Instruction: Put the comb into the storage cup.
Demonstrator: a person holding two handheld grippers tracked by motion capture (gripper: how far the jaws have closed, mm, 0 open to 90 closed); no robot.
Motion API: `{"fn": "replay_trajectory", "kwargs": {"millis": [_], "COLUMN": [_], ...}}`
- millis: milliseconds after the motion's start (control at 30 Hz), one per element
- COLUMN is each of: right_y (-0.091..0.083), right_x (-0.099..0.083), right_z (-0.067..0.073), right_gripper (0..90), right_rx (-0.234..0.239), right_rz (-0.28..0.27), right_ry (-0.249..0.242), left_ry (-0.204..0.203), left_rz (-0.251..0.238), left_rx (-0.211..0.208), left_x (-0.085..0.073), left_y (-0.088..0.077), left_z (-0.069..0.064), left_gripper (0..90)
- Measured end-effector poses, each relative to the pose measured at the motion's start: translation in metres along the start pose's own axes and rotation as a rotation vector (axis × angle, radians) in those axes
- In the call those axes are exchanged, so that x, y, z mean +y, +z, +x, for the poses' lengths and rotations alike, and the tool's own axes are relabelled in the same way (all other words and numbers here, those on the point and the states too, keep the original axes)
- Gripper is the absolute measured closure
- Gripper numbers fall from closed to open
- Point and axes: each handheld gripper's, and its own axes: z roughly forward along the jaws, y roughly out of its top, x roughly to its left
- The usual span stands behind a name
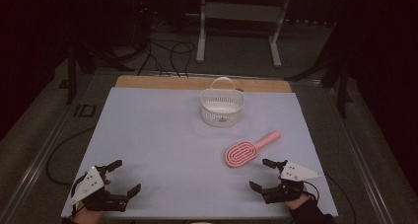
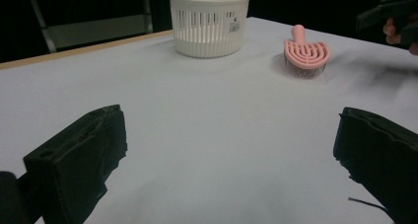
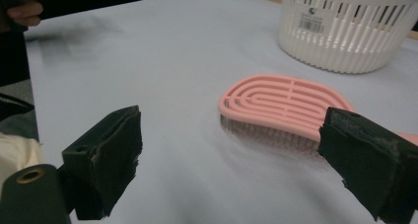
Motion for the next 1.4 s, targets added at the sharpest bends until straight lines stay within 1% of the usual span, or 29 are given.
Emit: {"fn": "replay_trajectory", "kwargs": {"millis": [67,133,167,233,300,400,533,567,767,800,833,967,1033,1067,1100,1267,1400], "right_y": [0.000,0.000,0.000,0.000,0.001,0.001,0.003,0.003,0.004,0.004,0.004,0.004,0.003,0.003,0.003,0.001,-0.002], "right_x": [0.000,0.001,0.001,0.002,0.002,0.002,0.003,0.003,0.004,0.004,0.005,0.010,0.012,0.016,0.017,0.025,0.038], "right_z": [0.000,0.000,0.000,0.001,0.002,0.003,0.004,0.004,0.008,0.008,0.010,0.013,0.014,0.017,0.018,0.021,0.021], "right_gripper": [9.2,9.2,9.2,9.2,9.2,9.1,9.2,9.2,9.2,9.2,9.3,9.3,9.3,9.5,9.5,9.5,9.6], "right_rx": [0.005,0.014,0.021,0.031,0.046,0.054,0.054,0.055,0.095,0.095,0.099,0.121,0.123,0.132,0.132,0.128,0.119], "right_rz": [0.005,0.023,0.027,0.037,0.045,0.052,0.067,0.070,0.089,0.089,0.094,0.092,0.091,0.094,0.098,0.094,0.089], "right_ry": [-0.005,-0.004,0.008,0.010,0.010,0.019,0.014,0.005,-0.010,-0.010,-0.019,-0.011,-0.015,-0.029,-0.039,-0.046,-0.063], "left_ry": [-0.001,0.006,0.012,0.004,0.004,0.010,0.014,0.013,0.011,0.011,0.006,0.006,0.006,0.002,0.004,0.005,-0.001], "left_rz": [-0.007,-0.009,-0.005,-0.007,-0.012,-0.010,-0.012,-0.011,-0.008,-0.008,-0.013,-0.017,-0.023,-0.028,-0.025,-0.025,-0.025], "left_rx": [-0.003,-0.007,-0.004,-0.010,-0.011,-0.012,-0.015,-0.016,-0.018,-0.018,-0.022,-0.018,-0.020,-0.022,-0.022,-0.025,-0.025], "left_x": [0.000,0.000,0.000,0.000,0.000,0.000,0.001,0.001,0.001,0.001,0.001,0.001,0.001,0.001,0.001,0.001,0.002], "left_y": [0.000,0.000,0.001,0.001,0.001,0.001,0.000,0.001,0.002,0.002,0.002,0.000,0.000,0.000,0.000,0.000,0.001], "left_z": [0.000,0.000,0.000,0.000,0.000,0.000,0.000,0.000,0.000,0.000,0.000,0.000,0.001,0.000,0.000,0.000,0.000], "left_gripper": [0.0,0.0,0.0,0.0,0.1,0.0,0.0,0.0,0.0,0.0,0.0,0.0,0.0,0.1,0.0,0.0,0.0]}}
